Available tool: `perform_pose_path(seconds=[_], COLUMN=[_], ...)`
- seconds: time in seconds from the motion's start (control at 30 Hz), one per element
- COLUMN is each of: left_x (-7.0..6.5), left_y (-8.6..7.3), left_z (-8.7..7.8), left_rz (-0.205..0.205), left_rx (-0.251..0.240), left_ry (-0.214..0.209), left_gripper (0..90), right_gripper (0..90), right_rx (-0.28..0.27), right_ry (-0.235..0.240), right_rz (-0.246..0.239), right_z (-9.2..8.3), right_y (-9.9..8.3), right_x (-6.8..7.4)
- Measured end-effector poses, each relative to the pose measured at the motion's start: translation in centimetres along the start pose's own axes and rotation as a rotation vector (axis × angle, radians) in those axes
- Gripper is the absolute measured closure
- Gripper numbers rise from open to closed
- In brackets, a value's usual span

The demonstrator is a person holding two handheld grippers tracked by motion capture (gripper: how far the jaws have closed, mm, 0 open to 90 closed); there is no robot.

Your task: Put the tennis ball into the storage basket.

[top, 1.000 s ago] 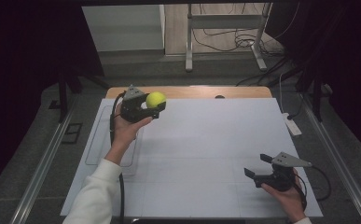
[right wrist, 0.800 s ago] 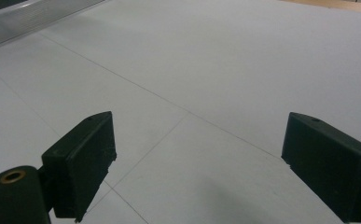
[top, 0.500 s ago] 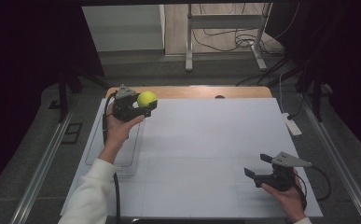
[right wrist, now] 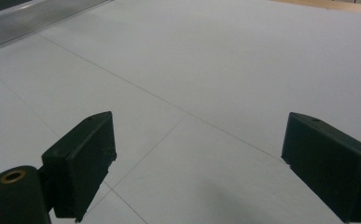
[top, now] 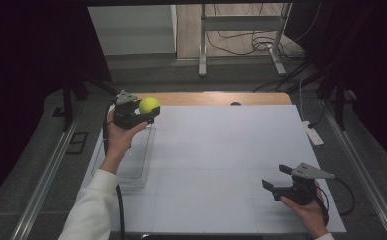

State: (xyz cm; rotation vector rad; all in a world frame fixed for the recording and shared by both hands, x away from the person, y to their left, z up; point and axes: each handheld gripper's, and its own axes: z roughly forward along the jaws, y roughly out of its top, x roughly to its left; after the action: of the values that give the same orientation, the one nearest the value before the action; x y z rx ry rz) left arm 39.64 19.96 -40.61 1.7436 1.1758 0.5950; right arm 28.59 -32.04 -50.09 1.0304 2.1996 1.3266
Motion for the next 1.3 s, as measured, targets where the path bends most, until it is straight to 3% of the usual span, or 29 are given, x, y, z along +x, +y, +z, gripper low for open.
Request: perform_pose_path(seconds=[0.83,1.3], left_x=[2.0,3.7], left_y=[0.1,-0.1], left_z=[-0.6,0.0], left_rz=[-0.012,-0.035], left_rx=[0.014,0.051], left_ry=[0.062,0.107], left_gripper=[26.7,26.7], right_gripper=[10.0,9.9], right_rx=[-0.002,0.0], right_ry=[0.001,0.002], right_rz=[-0.001,0.001], right_z=[0.0,0.0], right_y=[0.0,0.0], right_x=[0.0,0.0])
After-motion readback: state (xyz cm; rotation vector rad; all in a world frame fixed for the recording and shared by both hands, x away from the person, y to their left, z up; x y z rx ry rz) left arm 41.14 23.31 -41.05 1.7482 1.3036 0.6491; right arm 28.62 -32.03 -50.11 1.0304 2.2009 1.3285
